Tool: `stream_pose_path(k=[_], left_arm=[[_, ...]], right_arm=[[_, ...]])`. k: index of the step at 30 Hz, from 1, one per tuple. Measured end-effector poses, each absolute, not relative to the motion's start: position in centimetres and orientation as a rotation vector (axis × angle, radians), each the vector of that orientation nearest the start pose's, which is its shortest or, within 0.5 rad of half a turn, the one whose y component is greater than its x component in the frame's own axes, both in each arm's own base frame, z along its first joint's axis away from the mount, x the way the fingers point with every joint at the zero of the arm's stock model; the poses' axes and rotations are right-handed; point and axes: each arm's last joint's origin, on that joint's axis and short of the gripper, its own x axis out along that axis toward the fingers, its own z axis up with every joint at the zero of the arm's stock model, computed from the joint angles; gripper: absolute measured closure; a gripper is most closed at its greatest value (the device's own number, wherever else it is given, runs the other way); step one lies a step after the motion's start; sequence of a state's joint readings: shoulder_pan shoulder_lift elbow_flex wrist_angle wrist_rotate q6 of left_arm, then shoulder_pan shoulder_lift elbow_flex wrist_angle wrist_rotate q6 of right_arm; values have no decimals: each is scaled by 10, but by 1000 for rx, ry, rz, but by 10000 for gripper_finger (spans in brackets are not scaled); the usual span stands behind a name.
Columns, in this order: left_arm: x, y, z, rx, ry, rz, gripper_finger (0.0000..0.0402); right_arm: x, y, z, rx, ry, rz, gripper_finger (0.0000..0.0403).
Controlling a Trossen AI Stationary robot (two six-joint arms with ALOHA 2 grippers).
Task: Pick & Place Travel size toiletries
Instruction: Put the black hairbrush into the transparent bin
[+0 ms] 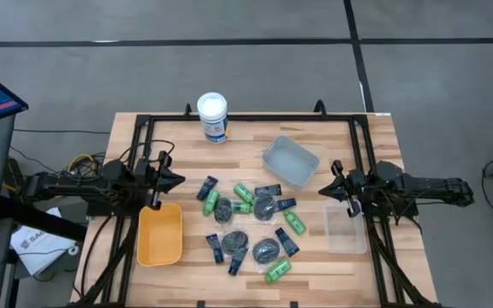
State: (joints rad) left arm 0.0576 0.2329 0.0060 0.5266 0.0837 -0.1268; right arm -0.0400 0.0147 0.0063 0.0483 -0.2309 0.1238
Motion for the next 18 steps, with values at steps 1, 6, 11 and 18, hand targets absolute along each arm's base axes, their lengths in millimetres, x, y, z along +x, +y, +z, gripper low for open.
stream_pose_path(k=[1, 6, 11, 18], left_arm=[[108, 4, 196, -129, -297, -48, 387], [107, 4, 199, -295, -316, -77, 387], [107, 4, 199, -446, -321, -103, 387], [106, 4, 201, -504, -337, -105, 387]], right_arm=[[98, 3, 169, 118, -27, 193, 403], [98, 3, 169, 118, -28, 192, 403], [98, 1, 169, 118, -31, 154, 403], [98, 1, 171, 327, -28, 166, 403]])
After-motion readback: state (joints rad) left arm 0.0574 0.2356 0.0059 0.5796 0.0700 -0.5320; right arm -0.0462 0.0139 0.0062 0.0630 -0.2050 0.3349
